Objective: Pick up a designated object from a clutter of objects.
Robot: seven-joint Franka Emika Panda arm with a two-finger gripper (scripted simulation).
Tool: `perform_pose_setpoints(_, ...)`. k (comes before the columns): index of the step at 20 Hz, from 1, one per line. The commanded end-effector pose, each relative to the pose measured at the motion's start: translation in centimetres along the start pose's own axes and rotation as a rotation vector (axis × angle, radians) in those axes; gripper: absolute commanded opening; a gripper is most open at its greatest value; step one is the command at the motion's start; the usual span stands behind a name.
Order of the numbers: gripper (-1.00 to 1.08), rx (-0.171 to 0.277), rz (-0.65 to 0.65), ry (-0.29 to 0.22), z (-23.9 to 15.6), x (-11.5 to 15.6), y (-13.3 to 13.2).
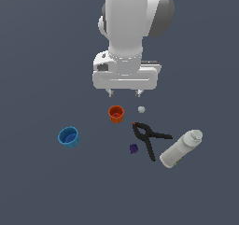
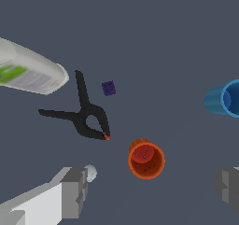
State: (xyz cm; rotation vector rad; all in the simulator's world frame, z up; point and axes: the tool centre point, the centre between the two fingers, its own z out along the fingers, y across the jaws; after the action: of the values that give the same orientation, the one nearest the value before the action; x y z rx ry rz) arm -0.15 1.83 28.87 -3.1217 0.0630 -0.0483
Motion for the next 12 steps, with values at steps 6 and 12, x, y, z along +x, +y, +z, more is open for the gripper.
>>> perform_pose_setpoints(6,1.0,-0.016,-0.01,-0.008,6.1,-1.9,-3.0)
perform_pose_setpoints(12,1.0,-0.025,-0.025,-0.014,11.9,-4.9,-5.9)
